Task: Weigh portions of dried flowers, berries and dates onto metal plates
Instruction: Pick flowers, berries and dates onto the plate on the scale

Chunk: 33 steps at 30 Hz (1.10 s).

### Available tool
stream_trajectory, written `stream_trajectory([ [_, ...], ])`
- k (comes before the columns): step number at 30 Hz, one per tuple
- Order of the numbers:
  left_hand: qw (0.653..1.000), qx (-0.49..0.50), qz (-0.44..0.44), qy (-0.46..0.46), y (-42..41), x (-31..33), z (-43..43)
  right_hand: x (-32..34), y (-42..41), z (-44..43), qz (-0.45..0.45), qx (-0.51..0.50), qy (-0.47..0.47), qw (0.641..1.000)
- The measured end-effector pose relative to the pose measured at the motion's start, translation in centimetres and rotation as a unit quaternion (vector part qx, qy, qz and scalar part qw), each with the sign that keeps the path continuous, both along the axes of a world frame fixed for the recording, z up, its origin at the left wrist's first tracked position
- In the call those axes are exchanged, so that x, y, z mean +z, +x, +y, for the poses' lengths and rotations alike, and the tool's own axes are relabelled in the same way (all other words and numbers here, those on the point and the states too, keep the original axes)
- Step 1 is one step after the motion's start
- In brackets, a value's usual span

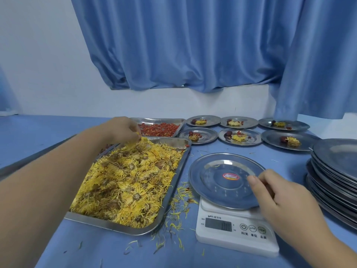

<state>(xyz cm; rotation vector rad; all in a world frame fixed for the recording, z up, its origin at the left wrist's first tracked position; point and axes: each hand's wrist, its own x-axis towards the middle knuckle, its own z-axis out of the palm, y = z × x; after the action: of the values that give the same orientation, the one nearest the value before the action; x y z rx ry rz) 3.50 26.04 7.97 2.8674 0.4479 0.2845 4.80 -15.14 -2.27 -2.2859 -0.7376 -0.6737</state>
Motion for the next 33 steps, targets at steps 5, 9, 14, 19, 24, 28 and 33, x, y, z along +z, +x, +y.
stream_trajectory([
  [5,0.995,-0.028,-0.046,-0.082,-1.1,0.4,-1.2,0.1,-0.2,0.0,0.001,0.003,0.016,1.000],
  [9,0.991,-0.047,-0.044,-0.121,-1.9,0.4,-2.8,0.3,-0.3,-0.1,0.005,0.008,0.032,0.999],
  [14,0.984,-0.089,-0.056,-0.147,-1.9,0.8,-6.4,0.5,-0.5,-0.2,0.015,0.008,0.038,0.999],
  [19,0.972,-0.147,-0.071,-0.170,-1.5,-0.3,-12.0,0.5,-0.5,-0.2,0.012,0.010,0.044,0.999],
  [24,0.965,-0.206,-0.039,-0.159,0.3,-4.4,-17.8,0.6,-0.5,-0.4,0.016,0.014,0.049,0.999],
  [28,0.964,-0.252,-0.011,-0.083,0.5,-5.5,-18.6,0.8,-0.5,-0.6,0.006,0.007,0.056,0.998],
  [33,0.984,-0.168,-0.055,-0.034,0.6,-3.7,-13.5,0.7,-0.6,-0.3,0.021,0.009,0.040,0.999],
])
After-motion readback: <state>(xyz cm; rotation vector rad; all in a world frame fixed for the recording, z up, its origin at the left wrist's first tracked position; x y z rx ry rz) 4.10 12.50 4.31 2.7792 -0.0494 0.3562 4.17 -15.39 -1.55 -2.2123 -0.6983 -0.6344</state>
